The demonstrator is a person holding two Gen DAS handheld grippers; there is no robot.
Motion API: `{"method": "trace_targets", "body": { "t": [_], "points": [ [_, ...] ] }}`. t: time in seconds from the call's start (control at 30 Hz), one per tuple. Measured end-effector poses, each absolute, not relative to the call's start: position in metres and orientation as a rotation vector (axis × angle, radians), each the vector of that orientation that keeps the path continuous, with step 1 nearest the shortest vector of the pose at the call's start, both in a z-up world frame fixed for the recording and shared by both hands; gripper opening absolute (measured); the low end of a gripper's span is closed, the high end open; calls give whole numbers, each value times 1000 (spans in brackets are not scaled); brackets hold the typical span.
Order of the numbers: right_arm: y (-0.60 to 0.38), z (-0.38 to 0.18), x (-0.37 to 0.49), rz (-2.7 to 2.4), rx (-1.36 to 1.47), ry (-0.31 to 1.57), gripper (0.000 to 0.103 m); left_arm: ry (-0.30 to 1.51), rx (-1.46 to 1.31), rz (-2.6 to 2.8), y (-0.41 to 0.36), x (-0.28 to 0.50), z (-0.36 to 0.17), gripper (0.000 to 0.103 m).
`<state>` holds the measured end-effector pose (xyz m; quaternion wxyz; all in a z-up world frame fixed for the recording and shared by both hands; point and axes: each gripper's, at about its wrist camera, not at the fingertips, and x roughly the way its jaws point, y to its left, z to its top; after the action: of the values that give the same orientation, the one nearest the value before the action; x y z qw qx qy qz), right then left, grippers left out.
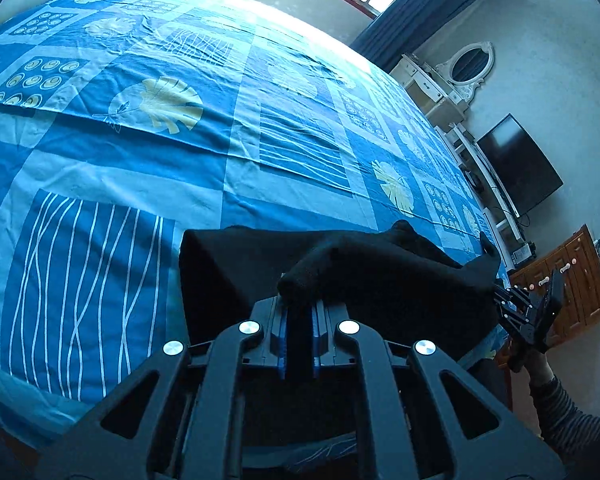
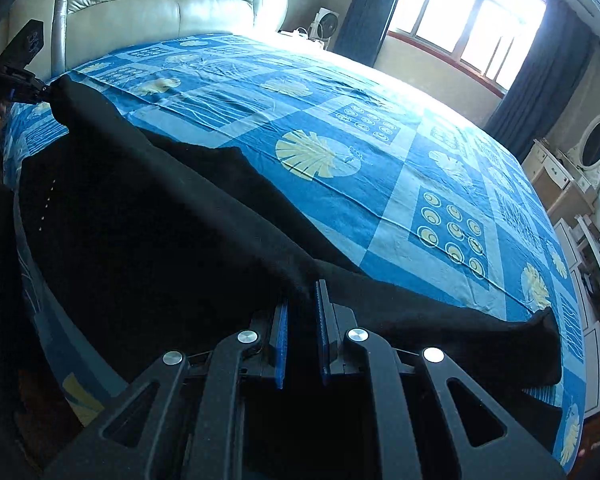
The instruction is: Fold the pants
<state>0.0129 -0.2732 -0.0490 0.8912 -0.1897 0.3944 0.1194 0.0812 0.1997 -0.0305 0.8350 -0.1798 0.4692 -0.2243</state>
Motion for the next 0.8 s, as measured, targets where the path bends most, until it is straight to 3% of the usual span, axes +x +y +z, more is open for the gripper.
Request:
{"method": "trace_targets", "body": {
  "t": [0.3,0.37,0.4,0.47,0.8],
  "points": [
    [-261,-95,-15,228,-463,899,17,1089,-349,-409,194,48,-72,17],
    [-263,-90,-20,234,-423,905,30,1094,-393,-388,201,41,-75,33],
    [-266,-86,-22,241,-385,911,42,1093,-428,-372,206,36,-75,36],
    [-276,-79,-27,252,-280,922,51,1094,-514,-349,217,26,-75,39],
    [-323,-90,-23,398,571,1046,58,1057,-622,-327,200,8,-70,55]
  ]
}}
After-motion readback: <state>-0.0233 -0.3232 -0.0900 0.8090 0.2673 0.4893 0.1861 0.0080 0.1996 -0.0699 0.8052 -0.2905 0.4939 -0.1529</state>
